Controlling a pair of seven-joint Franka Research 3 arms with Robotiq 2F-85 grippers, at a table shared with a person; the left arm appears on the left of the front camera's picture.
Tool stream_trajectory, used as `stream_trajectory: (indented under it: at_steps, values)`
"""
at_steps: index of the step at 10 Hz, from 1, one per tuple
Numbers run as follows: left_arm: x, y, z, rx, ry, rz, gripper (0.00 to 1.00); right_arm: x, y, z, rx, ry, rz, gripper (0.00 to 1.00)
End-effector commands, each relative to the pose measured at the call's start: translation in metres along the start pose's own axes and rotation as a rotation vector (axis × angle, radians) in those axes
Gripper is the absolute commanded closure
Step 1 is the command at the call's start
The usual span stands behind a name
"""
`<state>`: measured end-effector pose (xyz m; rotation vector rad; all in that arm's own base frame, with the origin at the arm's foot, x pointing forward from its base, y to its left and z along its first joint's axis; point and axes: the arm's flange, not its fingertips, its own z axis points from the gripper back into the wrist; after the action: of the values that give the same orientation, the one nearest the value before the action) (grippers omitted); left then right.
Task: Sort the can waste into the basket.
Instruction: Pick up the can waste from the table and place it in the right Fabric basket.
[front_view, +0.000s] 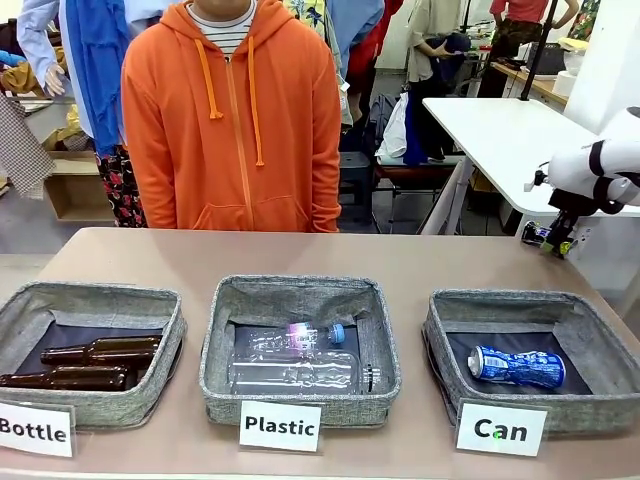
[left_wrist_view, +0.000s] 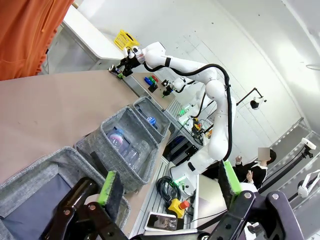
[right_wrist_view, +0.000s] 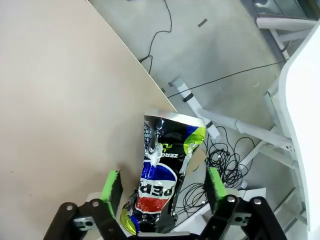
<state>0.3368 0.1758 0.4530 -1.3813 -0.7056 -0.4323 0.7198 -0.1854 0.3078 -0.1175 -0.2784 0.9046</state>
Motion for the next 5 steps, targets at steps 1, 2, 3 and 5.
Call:
stream_trajectory:
  at_steps: [1, 2, 3, 5]
  values:
    - [-0.0008, -0.0034, -0.0001, 0.004, 0.008, 0.000, 0.00, 0.0011, -0.0101, -0.0027, 0.024, -0.004, 0.069, 1.00]
    - [-0.0008, -0.0034, -0.0001, 0.004, 0.008, 0.000, 0.00, 0.0005, -0.0104, -0.0045, 0.030, 0.004, 0.066, 0.65]
    - [-0.0008, -0.0034, -0.0001, 0.004, 0.008, 0.000, 0.00, 0.0002, -0.0100, -0.0045, 0.035, 0.007, 0.069, 1.00]
    - [-0.0008, -0.0034, -0.0001, 0.004, 0.008, 0.000, 0.00, -0.0008, -0.0049, 0.0023, 0.040, 0.015, 0.086, 1.00]
